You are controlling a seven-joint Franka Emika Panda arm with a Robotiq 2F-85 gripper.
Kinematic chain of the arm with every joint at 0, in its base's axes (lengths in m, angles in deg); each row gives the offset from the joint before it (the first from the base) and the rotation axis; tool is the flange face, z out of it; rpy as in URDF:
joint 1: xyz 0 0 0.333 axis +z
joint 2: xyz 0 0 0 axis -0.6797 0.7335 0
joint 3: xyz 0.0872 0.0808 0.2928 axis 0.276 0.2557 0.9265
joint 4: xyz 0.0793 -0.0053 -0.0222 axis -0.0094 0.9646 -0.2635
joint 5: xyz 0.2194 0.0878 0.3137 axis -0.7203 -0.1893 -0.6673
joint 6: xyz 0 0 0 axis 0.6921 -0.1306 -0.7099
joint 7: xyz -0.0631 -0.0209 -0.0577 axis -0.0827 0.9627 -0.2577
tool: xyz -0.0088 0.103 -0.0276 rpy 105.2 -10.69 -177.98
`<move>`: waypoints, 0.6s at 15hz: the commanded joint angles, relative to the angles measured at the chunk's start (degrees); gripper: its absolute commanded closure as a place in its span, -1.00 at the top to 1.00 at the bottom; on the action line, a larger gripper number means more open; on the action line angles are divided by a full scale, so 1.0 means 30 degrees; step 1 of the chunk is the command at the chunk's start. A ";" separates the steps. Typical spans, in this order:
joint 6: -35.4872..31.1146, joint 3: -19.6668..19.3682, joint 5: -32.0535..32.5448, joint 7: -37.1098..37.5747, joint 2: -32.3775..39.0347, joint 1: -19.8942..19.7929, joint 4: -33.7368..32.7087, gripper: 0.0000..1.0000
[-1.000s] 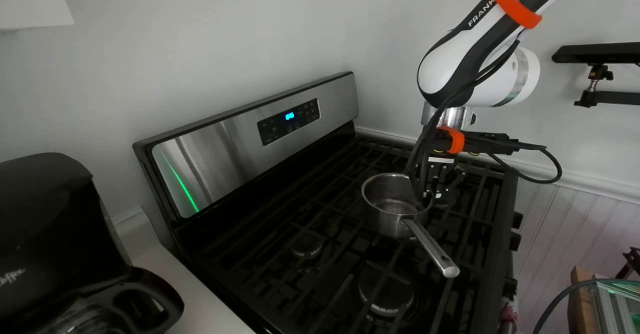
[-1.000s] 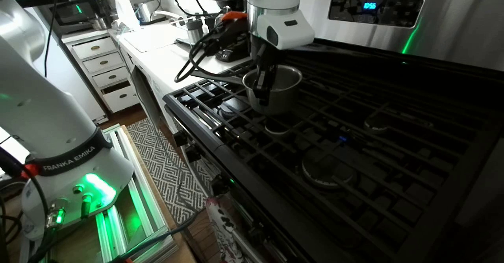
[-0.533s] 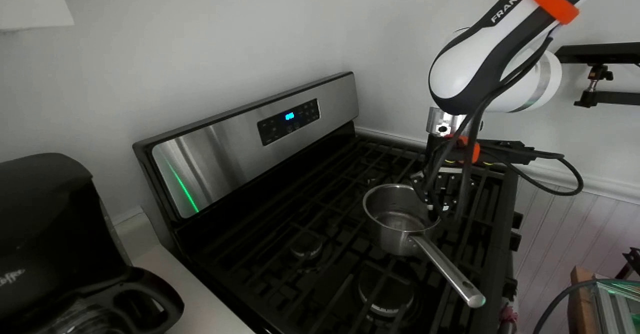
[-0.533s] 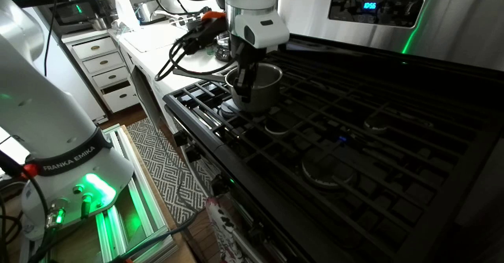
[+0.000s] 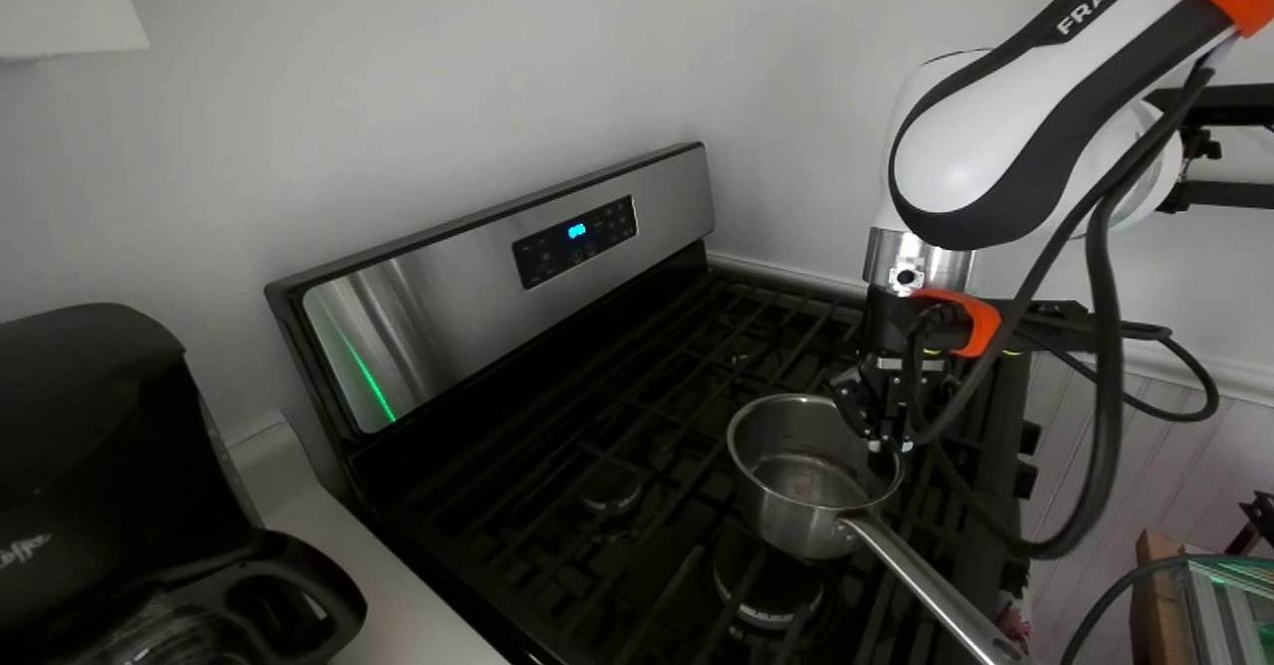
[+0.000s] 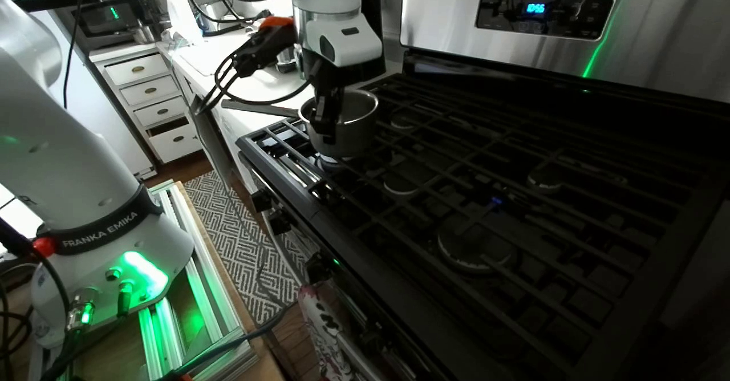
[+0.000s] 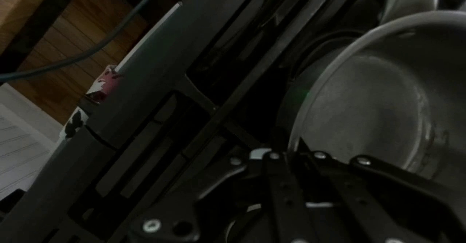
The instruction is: Pick up the pot on the stove and put it on the front left plate of the stove
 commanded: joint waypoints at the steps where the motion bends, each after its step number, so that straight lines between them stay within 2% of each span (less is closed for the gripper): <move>1: 0.0522 0.0363 -0.0712 0.0113 -0.0846 0.0366 -0.0023 -0.97; 9: 0.0964 0.0910 -0.0872 0.1121 -0.0542 0.0614 -0.0059 -0.97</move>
